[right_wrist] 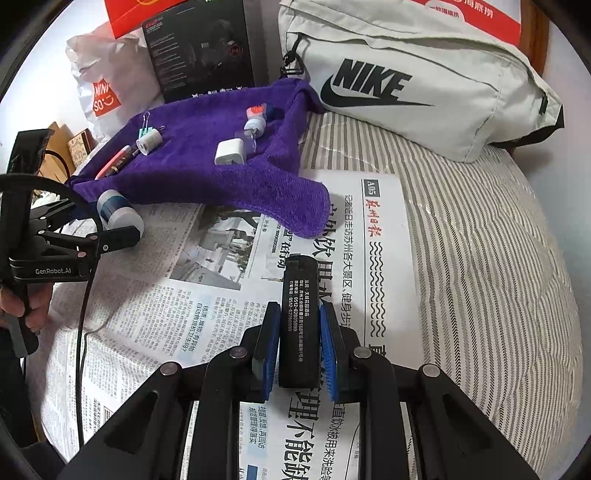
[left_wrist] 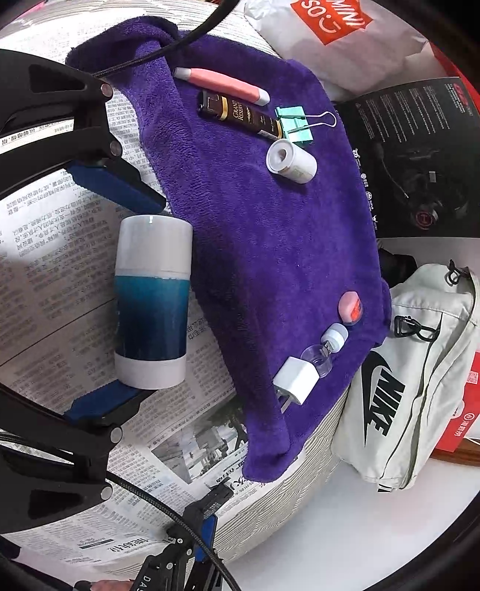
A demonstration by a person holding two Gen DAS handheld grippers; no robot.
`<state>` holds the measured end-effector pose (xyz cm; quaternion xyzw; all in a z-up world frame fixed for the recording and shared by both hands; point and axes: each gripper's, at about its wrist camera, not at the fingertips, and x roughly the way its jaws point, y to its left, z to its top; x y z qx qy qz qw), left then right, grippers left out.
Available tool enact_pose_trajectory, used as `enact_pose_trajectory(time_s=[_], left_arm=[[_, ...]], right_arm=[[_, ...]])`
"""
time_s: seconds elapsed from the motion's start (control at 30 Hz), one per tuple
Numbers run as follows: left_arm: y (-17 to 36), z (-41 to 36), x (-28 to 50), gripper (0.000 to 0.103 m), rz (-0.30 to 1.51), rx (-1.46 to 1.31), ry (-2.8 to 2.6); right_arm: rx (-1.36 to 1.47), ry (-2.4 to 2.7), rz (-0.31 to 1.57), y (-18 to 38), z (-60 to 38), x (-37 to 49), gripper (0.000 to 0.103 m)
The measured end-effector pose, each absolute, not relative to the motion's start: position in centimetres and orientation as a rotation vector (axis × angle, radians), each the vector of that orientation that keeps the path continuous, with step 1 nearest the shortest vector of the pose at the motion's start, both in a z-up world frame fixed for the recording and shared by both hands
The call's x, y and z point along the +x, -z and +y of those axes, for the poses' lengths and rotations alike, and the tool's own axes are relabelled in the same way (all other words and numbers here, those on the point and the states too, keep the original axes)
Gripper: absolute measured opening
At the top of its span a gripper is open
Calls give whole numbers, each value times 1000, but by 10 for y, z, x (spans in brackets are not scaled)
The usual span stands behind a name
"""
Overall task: Organize rigid objects
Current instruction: 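Carry the black box in the right tool while the left tool carries the cylinder over the towel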
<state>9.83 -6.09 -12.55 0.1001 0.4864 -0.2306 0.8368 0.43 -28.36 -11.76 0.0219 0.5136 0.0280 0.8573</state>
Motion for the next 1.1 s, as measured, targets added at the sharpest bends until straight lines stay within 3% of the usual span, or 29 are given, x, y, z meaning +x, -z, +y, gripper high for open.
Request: enact_pose_trajectory(time_s=[0.2, 1.1], left_arm=[[128, -62, 98, 75, 1031, 203, 510], [126, -58, 96, 74, 1019, 190, 529]], right_arm=[[62, -71, 1081, 118, -285, 7, 22], [21, -80, 1076, 123, -276, 17, 21]])
